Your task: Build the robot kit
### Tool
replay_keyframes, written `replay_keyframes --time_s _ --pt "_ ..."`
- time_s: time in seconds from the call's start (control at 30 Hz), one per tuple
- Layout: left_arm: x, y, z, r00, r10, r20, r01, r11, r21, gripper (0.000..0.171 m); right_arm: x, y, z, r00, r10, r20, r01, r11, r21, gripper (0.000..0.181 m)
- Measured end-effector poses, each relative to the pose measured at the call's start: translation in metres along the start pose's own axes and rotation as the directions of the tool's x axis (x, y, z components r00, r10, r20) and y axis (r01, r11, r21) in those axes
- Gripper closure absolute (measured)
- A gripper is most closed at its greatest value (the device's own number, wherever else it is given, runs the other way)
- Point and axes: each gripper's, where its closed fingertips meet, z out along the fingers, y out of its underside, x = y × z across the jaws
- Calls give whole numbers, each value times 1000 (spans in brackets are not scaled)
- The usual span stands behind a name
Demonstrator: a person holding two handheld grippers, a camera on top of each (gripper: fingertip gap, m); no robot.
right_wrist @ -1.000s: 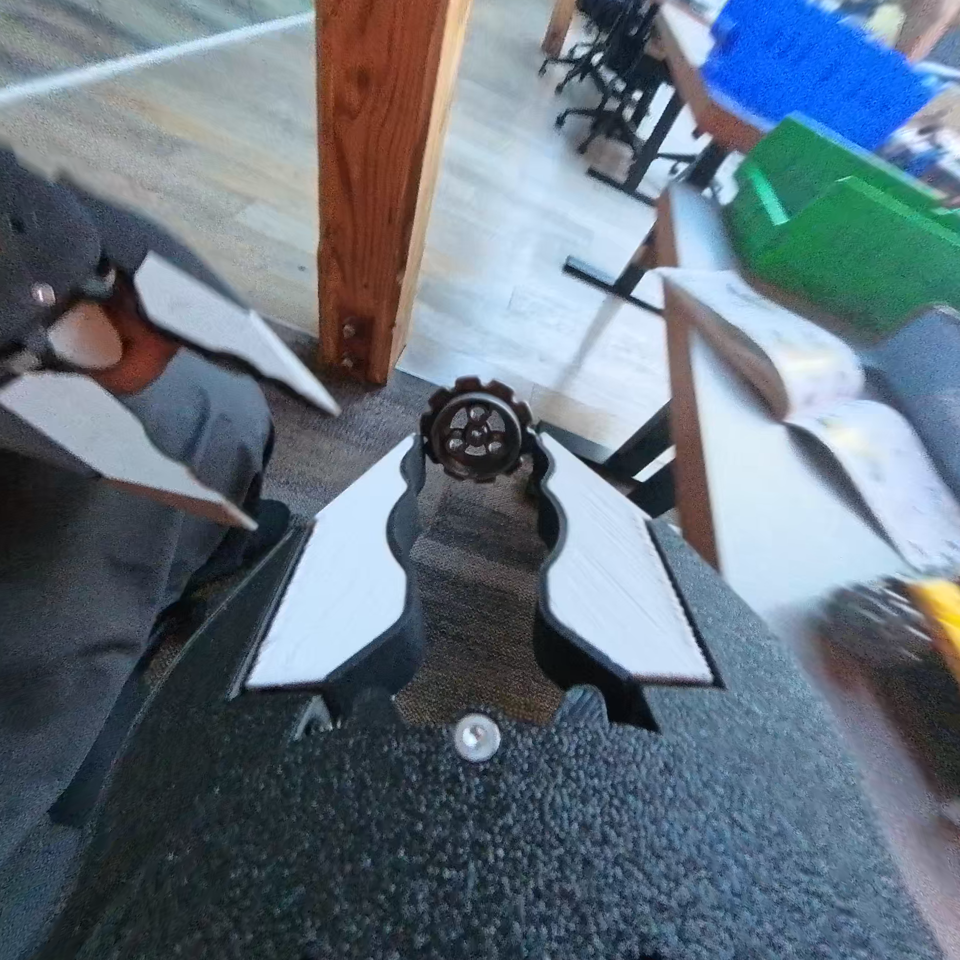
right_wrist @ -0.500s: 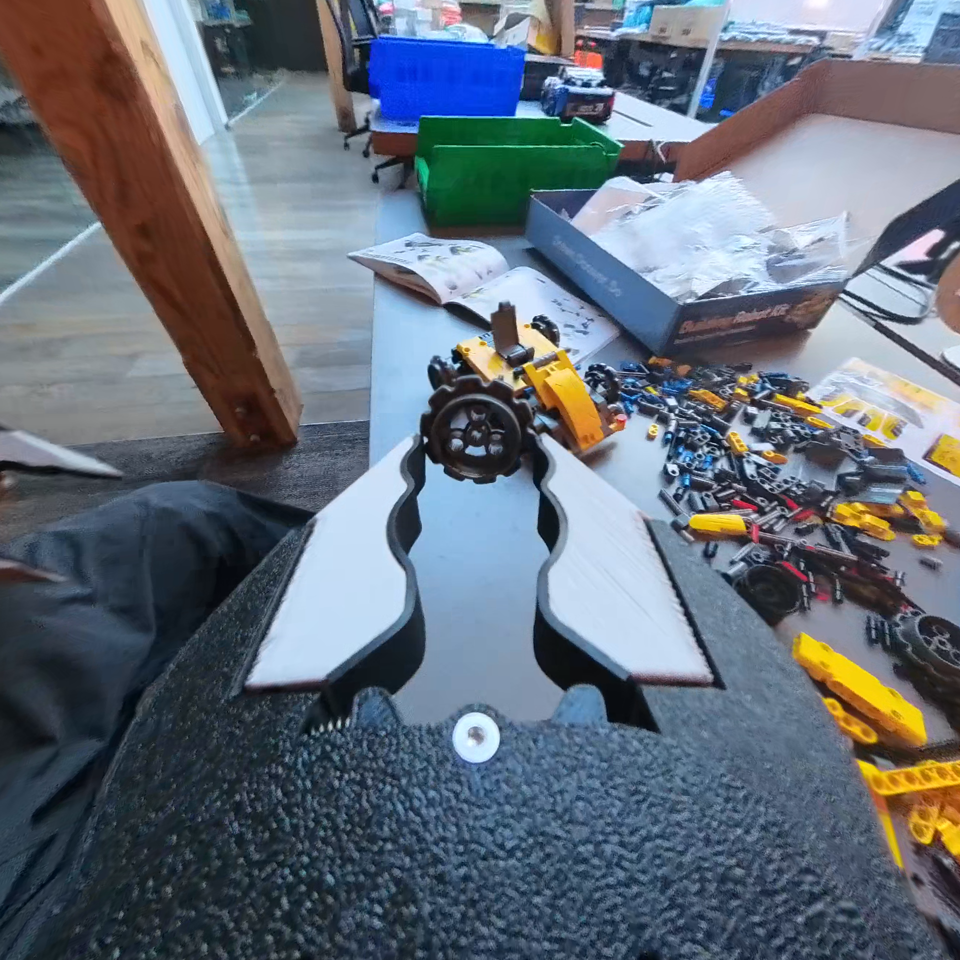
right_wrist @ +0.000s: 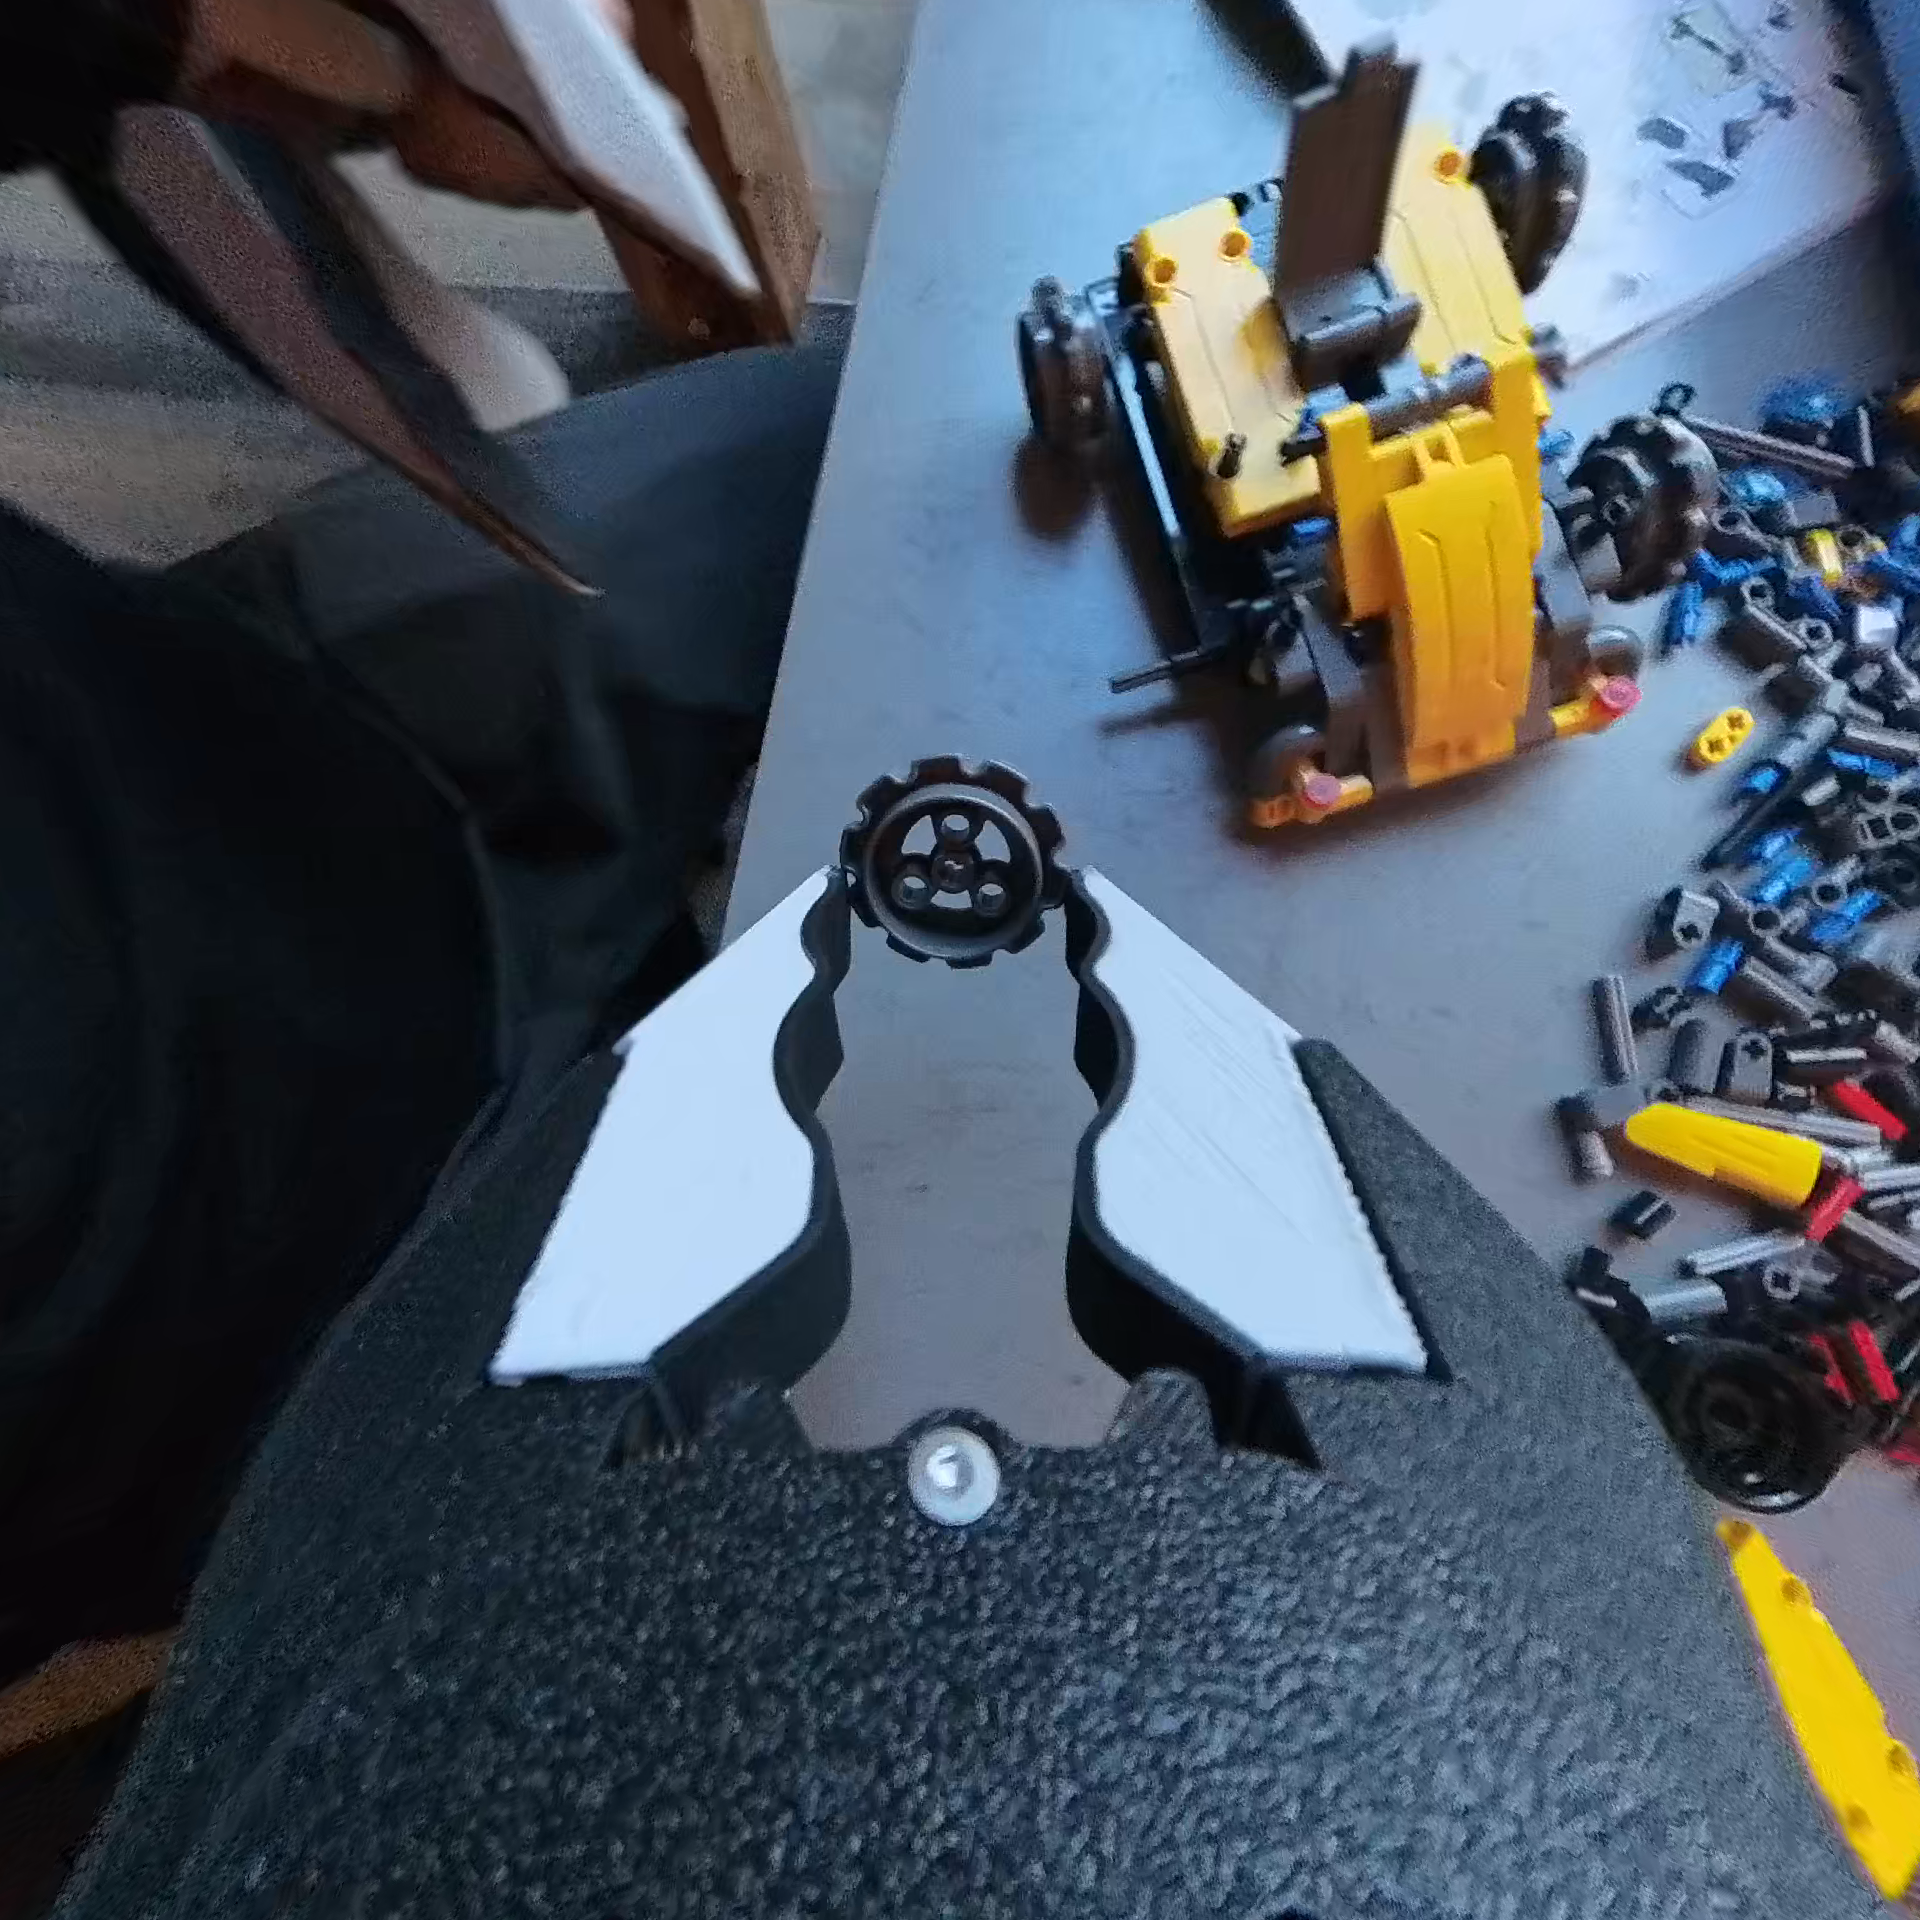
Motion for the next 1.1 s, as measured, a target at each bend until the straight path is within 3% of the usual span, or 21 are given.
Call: replay_keyframes --time_s 0.1,0.2,0.37,0.43,0.47,0.53,0.67,0.73,0.8,0.83,0.9,1.1 --pt "-11 -18 20 961 275 -4 -274 959 67 117 -13 -10 -5 999 -51 2 51 999 -4 140" --pt "-13 -28 34 900 435 -11 -431 894 124 117 -12 -8 -9 992 -111 -65 107 992 -67 140" --pt "-3 -33 52 835 550 -4 -536 815 219 124 -9 1 -9 989 -97 -114 83 990 -118 140" --pt "7 -38 56 823 567 -8 -545 795 265 139 -14 2 -8 996 -48 -76 40 994 -100 140" --pt "11 -40 57 818 576 -2 -552 785 283 155 -15 2 -9 997 -33 -68 27 996 -90 140" --pt "12 -39 60 824 566 30 -552 789 268 156 -17 4 -10 999 -6 -46 3 997 -76 140" --pt "0 -35 58 920 377 104 -391 892 228 160 -8 -1 -15 994 38 -102 -33 998 47 138" --pt "-3 -38 53 953 278 123 -300 925 233 159 2 -7 -22 978 6 -210 24 990 139 109" --pt "-6 -38 52 958 244 149 -274 934 231 160 -2 -12 -29 960 -65 -274 123 972 200 107" --pt "-8 -37 53 961 231 155 -263 936 236 160 -5 -16 -33 945 -108 -308 184 956 228 111" --pt "-9 -36 54 969 204 136 -234 937 259 160 -11 -24 -39 893 -210 -398 322 915 241 143" --pt "-20 -35 53 974 178 140 -213 932 292 160 -7 -27 -40 732 -404 -549 531 843 87 153"
